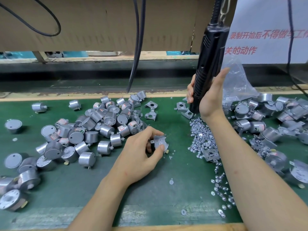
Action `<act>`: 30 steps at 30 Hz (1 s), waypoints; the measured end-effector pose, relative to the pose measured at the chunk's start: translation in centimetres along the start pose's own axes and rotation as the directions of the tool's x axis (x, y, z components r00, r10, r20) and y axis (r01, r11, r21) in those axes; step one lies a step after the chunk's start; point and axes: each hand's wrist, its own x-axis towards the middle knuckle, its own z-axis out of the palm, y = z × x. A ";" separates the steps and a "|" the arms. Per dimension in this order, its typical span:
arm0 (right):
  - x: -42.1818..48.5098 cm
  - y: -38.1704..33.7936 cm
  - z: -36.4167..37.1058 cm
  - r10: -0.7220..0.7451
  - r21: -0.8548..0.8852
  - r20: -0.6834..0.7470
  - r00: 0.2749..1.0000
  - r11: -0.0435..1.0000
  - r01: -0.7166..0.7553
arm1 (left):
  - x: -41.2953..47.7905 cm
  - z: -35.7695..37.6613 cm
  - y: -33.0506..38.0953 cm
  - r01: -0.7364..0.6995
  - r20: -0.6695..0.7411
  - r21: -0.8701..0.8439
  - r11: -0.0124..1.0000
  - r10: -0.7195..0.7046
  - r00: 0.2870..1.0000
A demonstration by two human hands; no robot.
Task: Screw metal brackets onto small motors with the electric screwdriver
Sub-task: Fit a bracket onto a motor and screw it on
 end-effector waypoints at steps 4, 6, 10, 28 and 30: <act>0.1 0.2 -0.1 -0.020 -0.009 -0.040 0.999 1.000 0.019 | 0.0 0.0 0.0 -0.003 0.010 -0.018 1.000 0.004 1.000; 0.1 0.3 -0.1 -0.033 -0.009 -0.059 0.998 0.999 0.033 | 0.0 0.0 0.1 -0.009 0.014 -0.024 1.000 0.009 1.000; 0.2 0.6 -0.2 -0.034 -0.003 -0.074 0.997 0.999 0.033 | 0.0 0.0 0.3 -0.017 0.025 -0.060 0.998 0.018 1.000; -0.2 -0.1 1.3 -0.009 0.071 0.087 0.996 0.997 0.003 | 0.1 0.1 0.2 -0.015 0.022 -0.042 0.999 0.016 1.000; -0.5 0.0 1.8 0.029 0.102 0.137 0.990 0.994 -0.044 | 0.1 0.1 0.2 -0.012 0.023 -0.044 0.999 0.013 1.000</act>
